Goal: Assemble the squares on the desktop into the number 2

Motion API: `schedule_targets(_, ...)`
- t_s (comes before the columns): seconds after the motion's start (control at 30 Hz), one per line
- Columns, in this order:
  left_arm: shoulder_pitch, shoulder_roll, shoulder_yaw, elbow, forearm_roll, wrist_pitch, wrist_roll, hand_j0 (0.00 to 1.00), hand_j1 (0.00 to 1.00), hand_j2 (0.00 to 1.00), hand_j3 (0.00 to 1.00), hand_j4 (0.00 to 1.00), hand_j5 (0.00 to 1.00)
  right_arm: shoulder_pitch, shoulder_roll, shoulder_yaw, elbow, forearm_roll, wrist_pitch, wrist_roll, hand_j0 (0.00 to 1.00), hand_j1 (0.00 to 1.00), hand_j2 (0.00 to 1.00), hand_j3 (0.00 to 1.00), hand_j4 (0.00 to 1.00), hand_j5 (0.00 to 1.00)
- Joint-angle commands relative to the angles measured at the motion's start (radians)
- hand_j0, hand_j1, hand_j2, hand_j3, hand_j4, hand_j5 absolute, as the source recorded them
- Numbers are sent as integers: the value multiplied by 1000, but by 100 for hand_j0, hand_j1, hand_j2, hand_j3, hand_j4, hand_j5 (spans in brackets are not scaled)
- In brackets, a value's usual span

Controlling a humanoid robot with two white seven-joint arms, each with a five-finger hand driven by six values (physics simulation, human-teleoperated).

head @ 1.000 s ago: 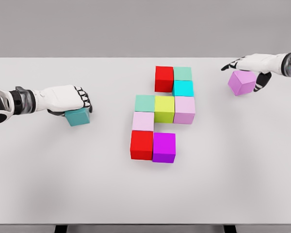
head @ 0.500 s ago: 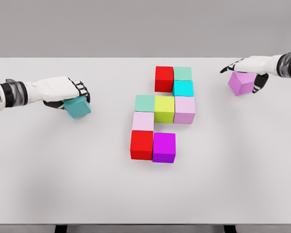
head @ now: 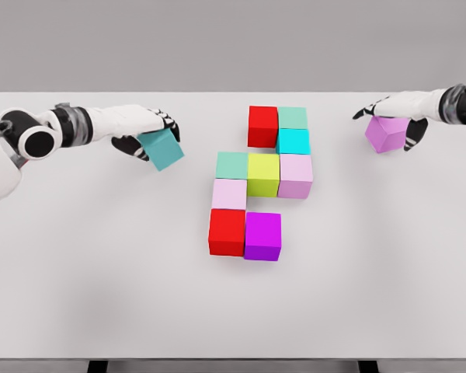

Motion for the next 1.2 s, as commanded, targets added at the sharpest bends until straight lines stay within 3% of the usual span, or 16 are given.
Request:
schedule_targets(0.0, -5, -56, 0, 0, 11, 135, -80, 50, 50, 50, 50, 50, 50, 0, 11, -2, 25, 7, 2, 0, 100, 100, 100, 100, 100, 100)
schedule_targets(0.23, -46, -123, -1, 5, 10, 350, -80, 50, 50, 50, 50, 50, 50, -5, 11, -3, 37, 8, 2, 0, 100, 100, 100, 100, 100, 100)
schedule_targets(0.4, -101, -275, 0, 178, 34, 514, -80, 52, 52, 52, 52, 52, 52, -9, 13, -3, 45, 8, 2, 0, 100, 100, 100, 100, 100, 100)
schedule_targets(0.5, -123, -294, 0, 188, 119, 569, -80, 52, 52, 52, 52, 52, 52, -8, 11, -3, 45, 16, 2, 0, 100, 100, 100, 100, 100, 100)
schedule_targets(0.6, -127, -338, 4, 207, 120, 660, -42, 53, 53, 53, 53, 53, 53, -8, 13, -3, 45, 16, 2, 0, 87, 87, 87, 87, 87, 87)
schedule_targets(0.63, -129, -367, 5, 235, 120, 674, -11, 53, 53, 53, 53, 53, 53, -8, 13, -3, 45, 18, 2, 0, 81, 81, 81, 81, 81, 81)
schedule_targets(0.73, -149, -430, 17, 323, 120, 678, 8, 54, 54, 54, 54, 54, 54, -8, 13, -2, 45, 18, 1, 0, 76, 76, 76, 76, 76, 76)
schedule_targets(0.77, -152, -444, 28, 338, 122, 683, 14, 54, 54, 54, 54, 54, 54, -9, 13, -3, 45, 16, -1, 0, 69, 69, 69, 69, 69, 69)
schedule_targets(0.83, -152, -456, 33, 339, 122, 709, 57, 54, 54, 54, 54, 54, 54, -9, 13, -3, 45, 16, -2, 0, 57, 57, 57, 57, 57, 57)
schedule_targets(0.9, -153, -464, 31, 343, 120, 729, 72, 55, 55, 55, 55, 55, 55, -9, 16, -5, 42, 15, -4, 0, 52, 52, 52, 52, 52, 52)
schedule_targets(1.0, -164, -467, 31, 343, 122, 752, 70, 55, 55, 55, 55, 55, 55, -9, 17, -3, 39, 9, -5, 0, 47, 47, 47, 47, 47, 47)
schedule_targets(1.17, -164, -493, 31, 343, 123, 761, 70, 56, 56, 56, 56, 56, 56, -9, 14, -3, 33, 7, -17, 0, 47, 47, 47, 47, 47, 47)
